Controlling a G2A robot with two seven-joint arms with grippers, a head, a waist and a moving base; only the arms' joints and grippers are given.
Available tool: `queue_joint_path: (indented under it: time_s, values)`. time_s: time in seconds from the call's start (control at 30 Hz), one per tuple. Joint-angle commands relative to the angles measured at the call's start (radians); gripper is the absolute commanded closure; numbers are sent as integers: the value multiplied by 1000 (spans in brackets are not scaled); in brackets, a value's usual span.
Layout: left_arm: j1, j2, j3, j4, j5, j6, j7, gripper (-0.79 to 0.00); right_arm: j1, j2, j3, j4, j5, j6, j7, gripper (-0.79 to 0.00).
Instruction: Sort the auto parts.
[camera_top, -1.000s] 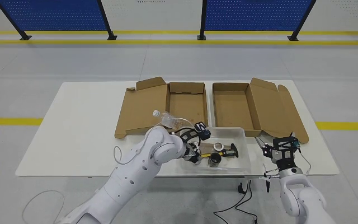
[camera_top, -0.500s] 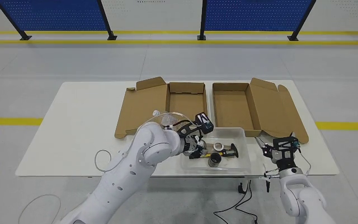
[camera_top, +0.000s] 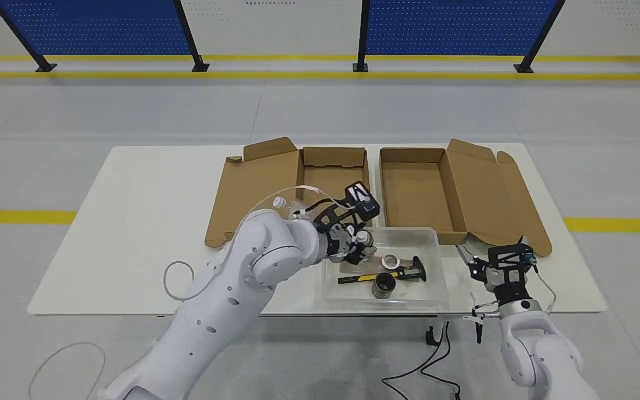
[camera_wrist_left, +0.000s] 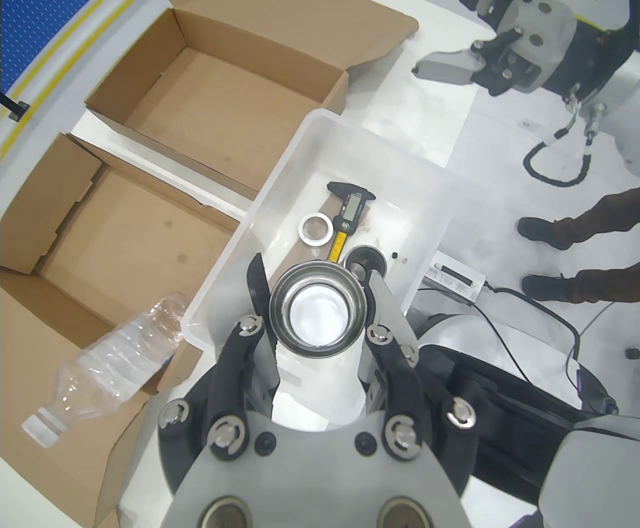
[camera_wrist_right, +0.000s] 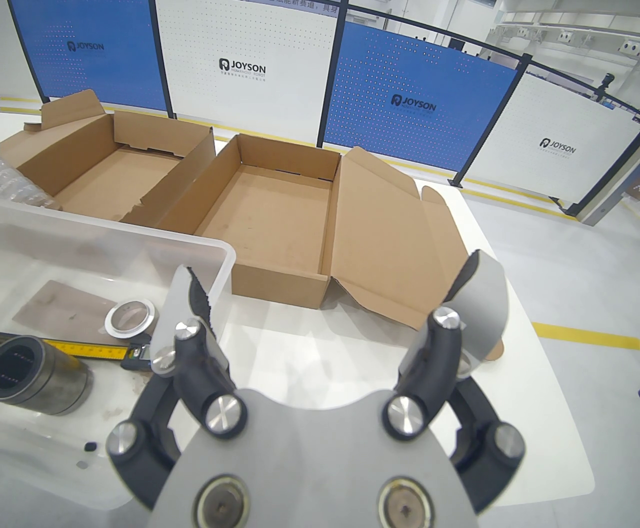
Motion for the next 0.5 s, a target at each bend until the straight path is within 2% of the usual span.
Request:
queue_joint_path:
  time_s: [0.0,0.27,0.47]
  values:
    - [-27,-4,4,42,9,10,39,0,0,0,0,0,0,0,0,-785]
    - [-163,-31,53,201,73,42,149,0,0,0,0,0,0,0,0,-785]
    - [-248,-61,111,368,95,69,229,0,0,0,0,0,0,0,0,-785]
